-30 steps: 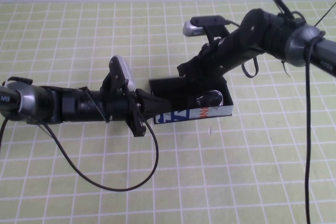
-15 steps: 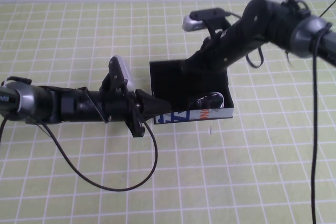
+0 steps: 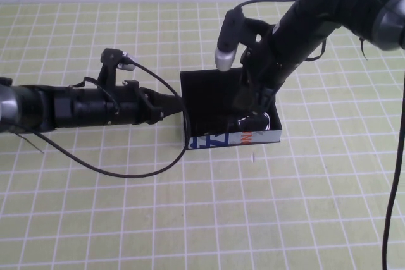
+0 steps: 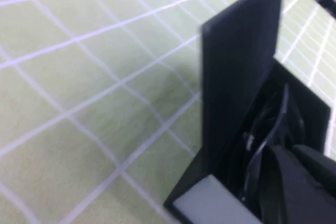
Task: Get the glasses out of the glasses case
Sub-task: Pick up the glasses from the glasses case
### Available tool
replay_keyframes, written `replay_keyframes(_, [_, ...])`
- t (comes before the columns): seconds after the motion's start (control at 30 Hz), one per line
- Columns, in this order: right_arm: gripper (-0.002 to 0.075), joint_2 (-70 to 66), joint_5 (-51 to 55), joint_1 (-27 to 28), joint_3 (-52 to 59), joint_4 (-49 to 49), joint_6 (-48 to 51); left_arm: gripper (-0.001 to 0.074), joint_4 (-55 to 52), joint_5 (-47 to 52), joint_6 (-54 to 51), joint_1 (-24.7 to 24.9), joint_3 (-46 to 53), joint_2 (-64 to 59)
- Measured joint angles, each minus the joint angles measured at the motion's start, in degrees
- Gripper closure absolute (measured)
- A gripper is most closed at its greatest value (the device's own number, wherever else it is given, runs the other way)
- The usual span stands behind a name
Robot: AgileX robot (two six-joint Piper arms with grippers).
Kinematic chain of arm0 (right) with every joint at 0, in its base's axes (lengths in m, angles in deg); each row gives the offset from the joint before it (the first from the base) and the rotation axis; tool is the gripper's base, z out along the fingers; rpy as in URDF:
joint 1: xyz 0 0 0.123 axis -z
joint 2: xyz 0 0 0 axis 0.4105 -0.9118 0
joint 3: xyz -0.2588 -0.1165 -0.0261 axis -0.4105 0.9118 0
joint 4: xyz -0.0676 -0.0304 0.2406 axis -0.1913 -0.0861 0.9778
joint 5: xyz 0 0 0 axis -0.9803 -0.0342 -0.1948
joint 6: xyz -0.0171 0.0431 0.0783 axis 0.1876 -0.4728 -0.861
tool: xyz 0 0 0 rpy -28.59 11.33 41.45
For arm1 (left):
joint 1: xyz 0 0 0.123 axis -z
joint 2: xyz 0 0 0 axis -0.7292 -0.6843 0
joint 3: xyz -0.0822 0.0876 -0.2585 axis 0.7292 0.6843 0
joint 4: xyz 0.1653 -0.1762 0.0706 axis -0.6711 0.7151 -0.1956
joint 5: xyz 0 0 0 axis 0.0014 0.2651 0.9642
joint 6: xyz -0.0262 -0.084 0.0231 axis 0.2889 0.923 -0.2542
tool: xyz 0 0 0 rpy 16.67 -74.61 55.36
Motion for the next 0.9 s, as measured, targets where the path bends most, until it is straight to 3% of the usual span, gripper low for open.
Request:
replay_keyframes(0.2, [0.0519,-1.92,-1.47,0.0,0.0,0.0,10.48,0.0739,0.0,-2.12,3.18,-0.14,0.0,0.0])
replay_keyframes(0.3, [0.0459,-2.98,-2.84,0.0,0.0,0.0,13.07,0.0739,0.0,-2.18,3.83,-0.27,0.0,0.0])
replay_keyframes(0.9, [0.0433,-7.96,-7.24,0.0,0.0,-0.32,17.38,0.0739,0.0,-2.6,4.19,-0.27,0.0,-0.11])
